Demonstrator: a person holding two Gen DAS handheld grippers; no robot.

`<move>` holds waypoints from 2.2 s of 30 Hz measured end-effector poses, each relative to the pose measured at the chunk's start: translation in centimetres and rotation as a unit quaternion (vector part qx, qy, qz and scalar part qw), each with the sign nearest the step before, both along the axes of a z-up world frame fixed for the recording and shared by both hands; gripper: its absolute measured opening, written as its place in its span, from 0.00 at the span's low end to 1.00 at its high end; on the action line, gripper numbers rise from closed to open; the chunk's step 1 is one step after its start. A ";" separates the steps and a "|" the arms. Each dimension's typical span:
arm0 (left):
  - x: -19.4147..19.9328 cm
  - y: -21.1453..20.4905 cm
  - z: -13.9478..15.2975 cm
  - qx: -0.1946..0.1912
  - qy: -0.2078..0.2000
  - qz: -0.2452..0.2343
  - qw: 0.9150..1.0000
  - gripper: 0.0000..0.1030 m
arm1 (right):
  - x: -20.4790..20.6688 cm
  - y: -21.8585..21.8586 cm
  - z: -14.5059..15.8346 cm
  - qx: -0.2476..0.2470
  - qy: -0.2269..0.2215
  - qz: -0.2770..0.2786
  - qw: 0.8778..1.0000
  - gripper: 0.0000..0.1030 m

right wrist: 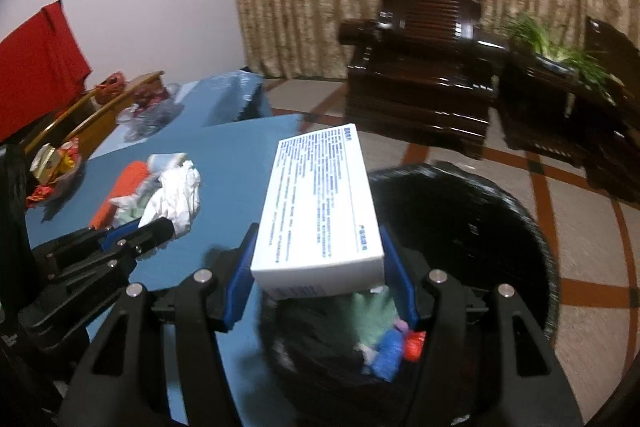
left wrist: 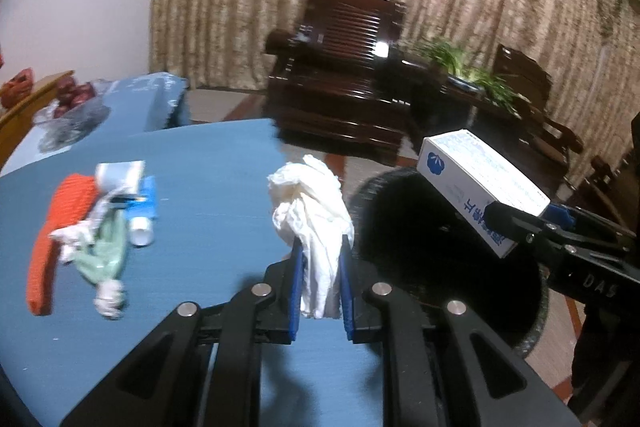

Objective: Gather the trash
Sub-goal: 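Carry tissue and box over the bin and open both tools, then move both tools back over the remaining trash on the table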

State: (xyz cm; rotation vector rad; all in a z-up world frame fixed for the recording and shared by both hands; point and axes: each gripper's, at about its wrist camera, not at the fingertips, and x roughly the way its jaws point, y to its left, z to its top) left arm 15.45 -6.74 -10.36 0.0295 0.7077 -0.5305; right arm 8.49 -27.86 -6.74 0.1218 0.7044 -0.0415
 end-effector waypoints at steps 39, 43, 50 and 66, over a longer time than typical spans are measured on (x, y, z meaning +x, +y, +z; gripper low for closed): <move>0.3 1.3 0.6 0.001 -0.021 0.043 0.999 0.92 | -1.7 -3.9 -3.2 -0.021 0.029 -0.064 0.997 0.92; 0.2 5.7 0.8 0.007 -0.029 0.088 0.996 0.92 | -0.1 -0.9 -2.7 -0.015 0.021 -0.030 0.999 0.92; 0.0 12.7 0.8 0.022 -0.036 0.159 0.986 0.92 | 3.1 5.1 -2.1 -0.010 0.011 0.026 1.000 0.92; 2.7 24.6 -2.8 0.046 -0.012 0.259 0.965 0.86 | 9.7 16.5 -3.6 -0.003 0.000 0.100 0.995 0.92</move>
